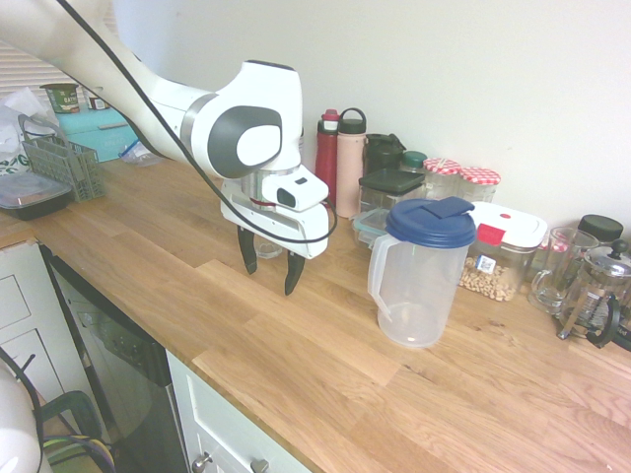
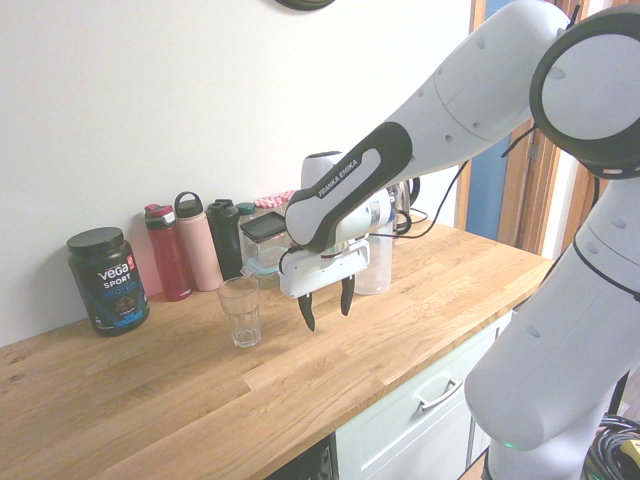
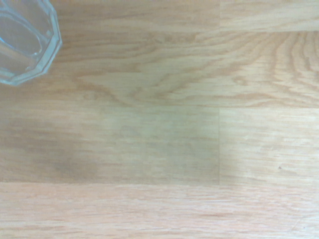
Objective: Pour me some water
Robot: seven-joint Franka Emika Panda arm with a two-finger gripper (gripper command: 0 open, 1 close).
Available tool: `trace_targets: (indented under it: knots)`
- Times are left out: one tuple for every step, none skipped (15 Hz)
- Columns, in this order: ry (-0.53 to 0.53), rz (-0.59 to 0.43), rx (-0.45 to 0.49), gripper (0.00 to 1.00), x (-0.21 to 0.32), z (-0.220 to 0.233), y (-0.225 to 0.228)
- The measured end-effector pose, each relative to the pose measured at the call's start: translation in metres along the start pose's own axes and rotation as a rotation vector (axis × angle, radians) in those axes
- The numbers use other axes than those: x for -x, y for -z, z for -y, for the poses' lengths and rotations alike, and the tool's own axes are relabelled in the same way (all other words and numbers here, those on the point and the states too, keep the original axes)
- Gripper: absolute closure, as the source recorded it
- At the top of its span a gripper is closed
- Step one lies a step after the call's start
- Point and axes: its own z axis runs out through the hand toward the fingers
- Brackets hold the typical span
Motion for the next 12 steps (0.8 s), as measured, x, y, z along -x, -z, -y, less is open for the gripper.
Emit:
trace_targets:
  knots:
    - [0.001, -0.001, 0.001, 0.00, 0.000, 0.000, 0.000]
    - [0.002, -0.006, 0.005, 0.00, -0.002, -0.001, 0.002]
    - [-0.007, -0.013, 0.003, 0.00, -0.006, -0.002, 0.008]
    - [-0.030, -0.021, -0.002, 0.00, -0.010, -0.001, 0.021]
    - [-0.064, -0.039, -0.011, 0.00, -0.014, 0.000, 0.040]
    - [-0.107, -0.075, -0.016, 0.00, -0.018, 0.000, 0.064]
    - [-0.163, -0.112, -0.018, 0.00, -0.023, -0.004, 0.088]
    - [-0.220, -0.133, -0.022, 0.00, -0.025, -0.009, 0.109]
    - [-0.270, -0.150, -0.029, 0.00, -0.025, -0.015, 0.127]
    - [-0.315, -0.177, -0.038, 0.00, -0.024, -0.022, 0.145]
    - [-0.359, -0.199, -0.048, 0.00, -0.024, -0.031, 0.159]
    - [-0.396, -0.210, -0.053, 0.00, -0.024, -0.041, 0.169]
